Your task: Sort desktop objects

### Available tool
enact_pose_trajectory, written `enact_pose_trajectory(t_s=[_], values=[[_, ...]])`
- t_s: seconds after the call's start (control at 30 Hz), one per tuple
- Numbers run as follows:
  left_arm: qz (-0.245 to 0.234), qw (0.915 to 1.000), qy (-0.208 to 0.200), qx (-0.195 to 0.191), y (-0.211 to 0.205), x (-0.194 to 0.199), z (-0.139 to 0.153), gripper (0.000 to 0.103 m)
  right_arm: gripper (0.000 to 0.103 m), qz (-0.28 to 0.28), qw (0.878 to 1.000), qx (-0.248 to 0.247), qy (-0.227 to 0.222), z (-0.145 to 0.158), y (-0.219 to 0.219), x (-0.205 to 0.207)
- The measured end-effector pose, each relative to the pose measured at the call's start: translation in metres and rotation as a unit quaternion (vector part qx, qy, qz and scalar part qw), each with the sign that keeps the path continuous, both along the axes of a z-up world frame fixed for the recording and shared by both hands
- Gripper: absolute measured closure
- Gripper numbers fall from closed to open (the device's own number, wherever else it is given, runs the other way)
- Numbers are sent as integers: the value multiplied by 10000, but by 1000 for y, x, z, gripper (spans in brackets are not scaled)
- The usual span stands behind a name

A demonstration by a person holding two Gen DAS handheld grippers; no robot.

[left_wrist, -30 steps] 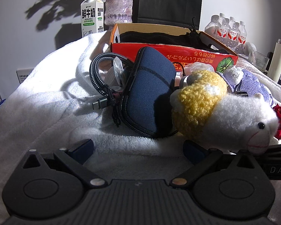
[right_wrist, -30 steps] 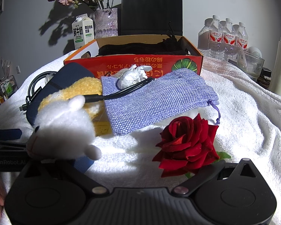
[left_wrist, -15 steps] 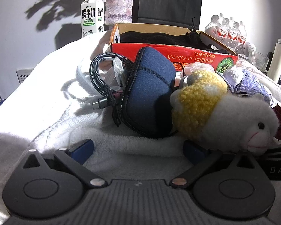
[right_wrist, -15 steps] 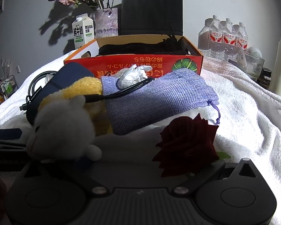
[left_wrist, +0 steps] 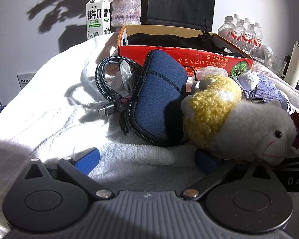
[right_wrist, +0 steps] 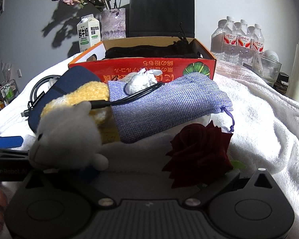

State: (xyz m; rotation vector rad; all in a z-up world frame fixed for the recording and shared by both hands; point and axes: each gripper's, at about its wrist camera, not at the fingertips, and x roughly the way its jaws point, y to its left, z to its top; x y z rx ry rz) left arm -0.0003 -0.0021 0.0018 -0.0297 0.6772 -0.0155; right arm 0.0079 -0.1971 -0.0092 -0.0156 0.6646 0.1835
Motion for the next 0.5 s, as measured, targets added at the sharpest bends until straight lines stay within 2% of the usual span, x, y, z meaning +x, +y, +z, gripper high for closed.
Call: enact_pose_trajectory(t_s=[0.5], values=[[-9,10000,-1,-4,0,0,0,0,0,-1,10000,-4,0,0,1,-1]])
